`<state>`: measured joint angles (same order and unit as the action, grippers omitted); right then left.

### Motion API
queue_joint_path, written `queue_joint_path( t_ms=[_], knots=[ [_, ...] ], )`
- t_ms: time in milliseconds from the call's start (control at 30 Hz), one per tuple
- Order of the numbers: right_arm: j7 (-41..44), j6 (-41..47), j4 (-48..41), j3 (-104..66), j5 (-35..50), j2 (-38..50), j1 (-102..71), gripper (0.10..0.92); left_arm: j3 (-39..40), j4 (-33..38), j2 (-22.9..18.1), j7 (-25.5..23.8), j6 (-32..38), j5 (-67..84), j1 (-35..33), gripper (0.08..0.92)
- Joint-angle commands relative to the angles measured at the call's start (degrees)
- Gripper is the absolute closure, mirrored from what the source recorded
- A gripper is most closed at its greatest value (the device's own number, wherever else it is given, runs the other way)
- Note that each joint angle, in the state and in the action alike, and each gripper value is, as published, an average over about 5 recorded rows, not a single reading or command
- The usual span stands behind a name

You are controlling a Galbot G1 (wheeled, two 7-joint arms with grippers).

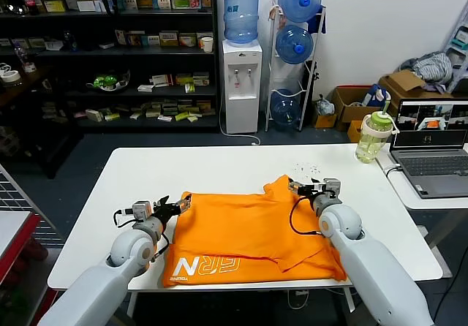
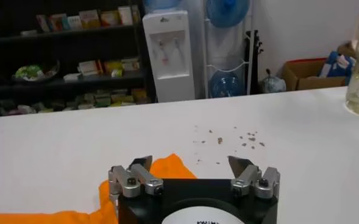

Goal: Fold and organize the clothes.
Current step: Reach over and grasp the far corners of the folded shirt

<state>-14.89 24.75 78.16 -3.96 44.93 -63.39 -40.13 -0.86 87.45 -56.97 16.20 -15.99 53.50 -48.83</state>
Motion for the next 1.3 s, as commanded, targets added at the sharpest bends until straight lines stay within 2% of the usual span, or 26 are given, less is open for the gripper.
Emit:
queue_joint_path(
  t_ms=[33,600,700,800,867,1300],
  knots=[
    [1.4,1.4,-9.0,4.1,-0.6,-2.5,6.7,0.203,4.5,-11.7,-3.3,-1.9,-0.3,-1.4,7.4,0.177],
    [2.6,2.6,-10.2,4.2,-1.1,-3.2,5.9,0.203,5.4,-13.7,-4.2,-2.8,0.3,-4.9,7.5,0.177],
    [2.8,2.8,-10.1,4.2,-1.0,-3.1,5.7,0.224,5.8,-14.2,-4.4,-2.9,1.1,-5.8,7.7,0.177],
    [2.8,3.2,-9.9,4.1,-0.7,-3.0,5.5,0.288,6.3,-14.5,-4.5,-3.1,1.5,-6.4,7.7,0.204],
    [2.7,3.4,-9.7,4.1,-0.3,-2.9,5.4,0.345,6.4,-14.6,-4.5,-3.2,1.6,-6.7,7.6,0.251],
    [3.2,3.1,-9.0,3.6,0.1,-2.6,4.0,0.718,6.4,-14.3,-4.5,-3.4,2.1,-7.4,7.0,0.623]
  ],
)
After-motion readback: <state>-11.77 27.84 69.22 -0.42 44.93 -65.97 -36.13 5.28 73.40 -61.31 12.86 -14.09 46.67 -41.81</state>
